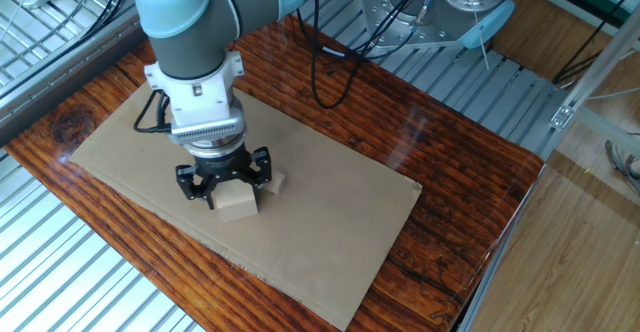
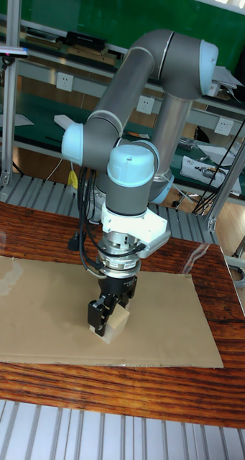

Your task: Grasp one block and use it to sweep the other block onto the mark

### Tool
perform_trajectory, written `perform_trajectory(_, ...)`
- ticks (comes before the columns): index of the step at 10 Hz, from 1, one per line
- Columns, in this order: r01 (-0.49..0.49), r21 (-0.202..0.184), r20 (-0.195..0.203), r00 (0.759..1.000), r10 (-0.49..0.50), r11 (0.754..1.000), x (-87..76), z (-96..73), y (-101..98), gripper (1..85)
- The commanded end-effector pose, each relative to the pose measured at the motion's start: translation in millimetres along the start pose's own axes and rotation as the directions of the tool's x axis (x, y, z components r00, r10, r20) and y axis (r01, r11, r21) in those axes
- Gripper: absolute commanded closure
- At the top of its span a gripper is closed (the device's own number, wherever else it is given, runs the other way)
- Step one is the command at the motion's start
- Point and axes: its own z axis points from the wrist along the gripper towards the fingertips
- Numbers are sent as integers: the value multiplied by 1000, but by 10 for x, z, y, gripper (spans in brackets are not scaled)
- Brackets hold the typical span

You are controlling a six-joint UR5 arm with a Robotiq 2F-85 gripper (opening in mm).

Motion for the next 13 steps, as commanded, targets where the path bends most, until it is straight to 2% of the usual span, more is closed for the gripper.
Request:
perform_trajectory(1, -1, -1, 8, 1000, 1, 1000, -20, -24, -69, 183)
perform_trajectory(3, 20, 14, 7, 1000, -20, 1000, 15, -22, -179, 180)
perform_trajectory(4, 26, 28, 13, 1000, -26, 999, 17, -33, -233, 33)
perform_trajectory(5, -2, 31, 1, 1000, 2, 1000, 63, -62, -231, 7)
perform_trajectory(6, -17, 21, -10, 1000, 17, 1000, 100, -106, -209, 7)
perform_trajectory(7, -22, -7, -2, 1000, 22, 1000, 94, -139, -180, 7)
perform_trajectory(9, -15, -50, -13, 1000, 14, 999, 158, -256, -204, 7)
perform_trajectory(10, -44, -96, -44, 998, 40, 994, 222, -393, -138, 7)
perform_trajectory(11, -55, -103, -89, 995, 45, 993, 284, -570, -156, 7)
perform_trajectory(12, -54, -91, -126, 991, 42, 994, 322, -755, -222, 7)
perform_trajectory(13, -51, -92, -140, 989, 38, 994, 296, -887, -287, 7)
